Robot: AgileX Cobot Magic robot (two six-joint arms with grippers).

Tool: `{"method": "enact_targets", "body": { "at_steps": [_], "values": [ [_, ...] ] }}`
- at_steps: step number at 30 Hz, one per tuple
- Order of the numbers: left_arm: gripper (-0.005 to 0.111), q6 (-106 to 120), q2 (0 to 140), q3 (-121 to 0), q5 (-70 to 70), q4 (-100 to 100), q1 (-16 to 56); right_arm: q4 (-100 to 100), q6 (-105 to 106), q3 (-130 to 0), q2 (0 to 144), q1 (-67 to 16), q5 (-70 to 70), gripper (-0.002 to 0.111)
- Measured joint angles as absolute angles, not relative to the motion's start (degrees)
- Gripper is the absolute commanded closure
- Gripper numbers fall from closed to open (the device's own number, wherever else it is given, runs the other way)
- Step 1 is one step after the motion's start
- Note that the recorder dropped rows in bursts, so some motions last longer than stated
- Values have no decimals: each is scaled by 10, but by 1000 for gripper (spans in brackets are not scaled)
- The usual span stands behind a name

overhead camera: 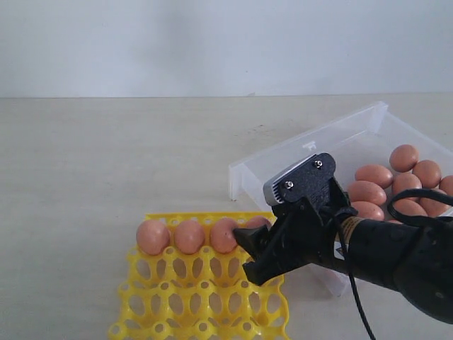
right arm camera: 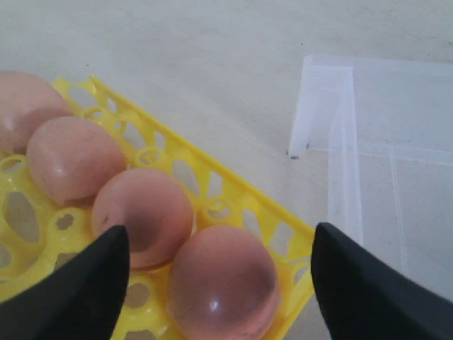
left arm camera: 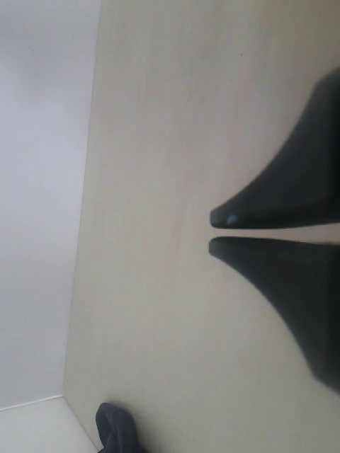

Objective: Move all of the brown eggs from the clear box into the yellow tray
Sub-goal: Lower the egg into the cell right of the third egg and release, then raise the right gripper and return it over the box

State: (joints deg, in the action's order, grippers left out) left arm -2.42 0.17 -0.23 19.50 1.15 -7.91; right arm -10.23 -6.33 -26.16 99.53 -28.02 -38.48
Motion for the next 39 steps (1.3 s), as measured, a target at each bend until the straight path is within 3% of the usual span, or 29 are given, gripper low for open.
{"method": "enact_targets", "body": {
  "at_steps": [10,17,19,24,25,35,39],
  "values": [
    [103,-24,2,-2,195,12,-79,-100,-48,-262,982,-280,-382,42],
    [103,-24,2,-2,195,12,-79,-4,45,-261,867,-280,-392,43],
    [103,-24,2,-2,195,12,-79,56,84,-261,821,-280,-412,51],
    [103,-24,2,-2,195,12,-79,236,183,-283,718,-280,-444,104],
    [103,-24,2,-2,195,12,-79,264,209,-293,698,-280,-446,108],
    [103,-24,2,-2,195,12,-79,361,444,-481,655,-280,-440,108],
    [103,-24,2,-2,195,12,-79,465,550,-589,718,-242,-331,108]
  ]
}}
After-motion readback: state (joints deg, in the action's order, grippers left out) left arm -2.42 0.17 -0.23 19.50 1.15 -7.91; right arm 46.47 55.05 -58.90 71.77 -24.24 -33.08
